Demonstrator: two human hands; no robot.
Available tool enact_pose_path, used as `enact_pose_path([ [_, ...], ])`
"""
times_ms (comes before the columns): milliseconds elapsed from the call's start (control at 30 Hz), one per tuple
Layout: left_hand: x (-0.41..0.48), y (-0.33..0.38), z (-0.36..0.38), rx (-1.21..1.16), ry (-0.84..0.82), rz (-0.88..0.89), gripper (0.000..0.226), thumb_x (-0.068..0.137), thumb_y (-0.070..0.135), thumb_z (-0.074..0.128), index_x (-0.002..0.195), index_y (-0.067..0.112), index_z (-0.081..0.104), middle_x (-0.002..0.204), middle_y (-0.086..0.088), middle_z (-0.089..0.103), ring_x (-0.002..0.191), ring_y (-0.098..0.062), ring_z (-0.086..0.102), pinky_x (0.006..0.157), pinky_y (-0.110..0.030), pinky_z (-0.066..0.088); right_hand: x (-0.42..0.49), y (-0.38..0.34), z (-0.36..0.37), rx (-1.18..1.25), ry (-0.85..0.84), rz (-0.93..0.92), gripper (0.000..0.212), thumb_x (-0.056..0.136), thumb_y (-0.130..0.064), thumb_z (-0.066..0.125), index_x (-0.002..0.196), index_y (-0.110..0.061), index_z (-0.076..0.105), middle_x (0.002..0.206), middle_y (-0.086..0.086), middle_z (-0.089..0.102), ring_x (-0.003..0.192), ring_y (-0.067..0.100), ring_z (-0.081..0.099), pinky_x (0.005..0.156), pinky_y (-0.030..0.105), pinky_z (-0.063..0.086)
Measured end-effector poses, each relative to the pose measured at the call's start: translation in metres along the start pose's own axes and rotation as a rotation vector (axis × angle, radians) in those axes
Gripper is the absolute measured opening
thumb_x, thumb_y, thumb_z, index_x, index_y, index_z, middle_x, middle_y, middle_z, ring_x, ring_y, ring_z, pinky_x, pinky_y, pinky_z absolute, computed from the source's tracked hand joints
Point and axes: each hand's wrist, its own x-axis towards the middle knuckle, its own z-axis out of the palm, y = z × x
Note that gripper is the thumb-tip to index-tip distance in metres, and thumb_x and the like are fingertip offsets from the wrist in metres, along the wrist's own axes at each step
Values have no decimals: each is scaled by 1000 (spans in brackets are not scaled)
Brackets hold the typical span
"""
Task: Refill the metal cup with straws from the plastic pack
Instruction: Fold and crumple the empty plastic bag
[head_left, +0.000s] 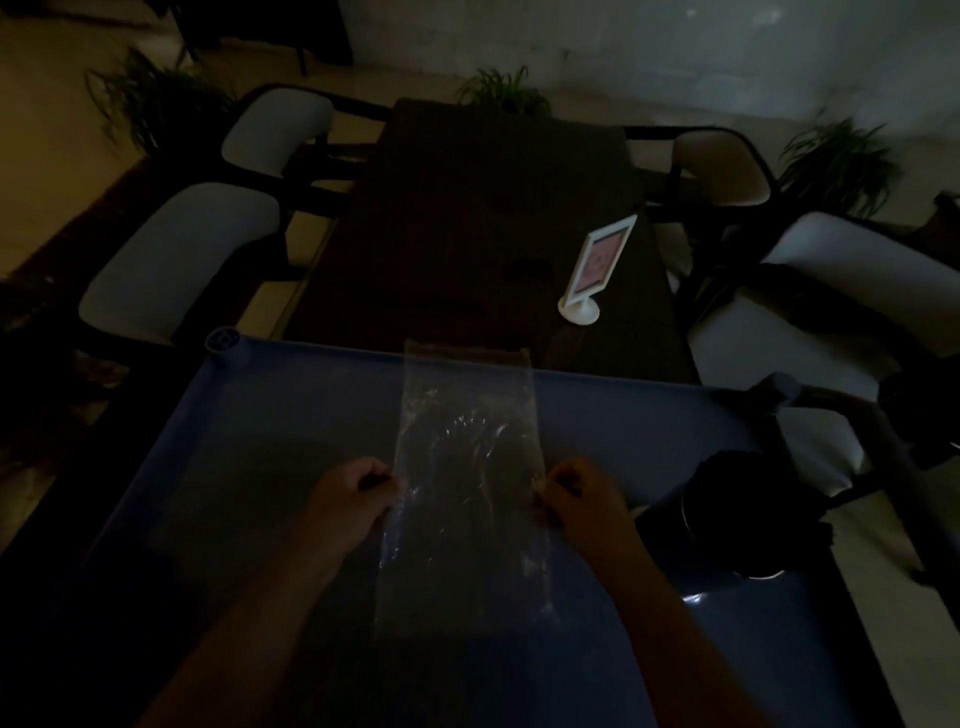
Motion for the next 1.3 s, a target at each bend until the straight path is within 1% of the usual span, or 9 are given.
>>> enact_pose_path([
  [100,-15,30,-6,-132,11,101,7,86,12,67,93,13,65,90,-9,74,80,-23,71,66,-32,51,-11,-29,-16,176,28,-70,16,91,-2,60,92,-18,55,84,9,71,63,5,71,52,13,52],
  [200,-30,60,-14,-227,58,248,27,84,4,69,100,25,61,92,-6,75,75,-15,74,60,-24,53,-22,-58,-33,148,55,-247,25,90,3,60,105,-16,54,82,-4,71,66,8,71,54,15,53],
  [333,-44,89,-21,-115,-7,514,42,84,0,66,111,31,59,99,1,73,85,-11,72,63,-22,58,-36,-90,-54,30,-3,-411,37,89,3,59,105,-30,58,84,-3,69,72,11,72,59,18,55],
  [567,-56,117,-28,116,74,646,45,86,7,66,118,38,61,97,7,66,91,-5,67,68,-23,56,-51,-123,-75,-210,15,-527,56,86,-4,66,112,-50,48,97,-8,66,87,1,67,73,25,58],
  [700,-63,125,-30,229,151,719,38,87,12,68,115,37,63,94,13,64,92,2,62,71,-12,49,-59,-130,-78,-319,161,-667,46,86,-7,67,115,-40,53,97,-16,60,91,-7,61,75,7,50],
  [933,-73,132,-32,242,219,850,13,88,17,65,88,30,67,104,16,53,95,0,58,78,-12,44,-67,-135,-79,-308,354,-840,17,81,0,71,90,-15,71,105,-3,58,98,2,58,81,8,45],
  [1067,-78,137,-29,104,118,821,13,93,19,60,91,30,65,96,11,67,91,-3,65,76,-23,51,-69,-137,-78,-122,334,-757,17,88,-5,64,92,-21,66,97,-9,67,90,1,66,77,19,55],
  [1167,-81,142,-26,72,138,833,16,94,16,59,90,31,64,89,10,71,83,-3,68,66,-15,52,-71,-138,-79,-72,331,-736,20,89,-9,62,93,-28,62,83,-9,67,78,1,67,68,15,55],
  [1300,-81,145,-20,-71,185,778,14,91,17,62,91,30,66,85,2,73,72,-12,71,59,-23,54,-71,-142,-79,192,231,-616,16,88,-19,62,100,-29,61,89,-10,69,70,10,69,55,17,54],
])
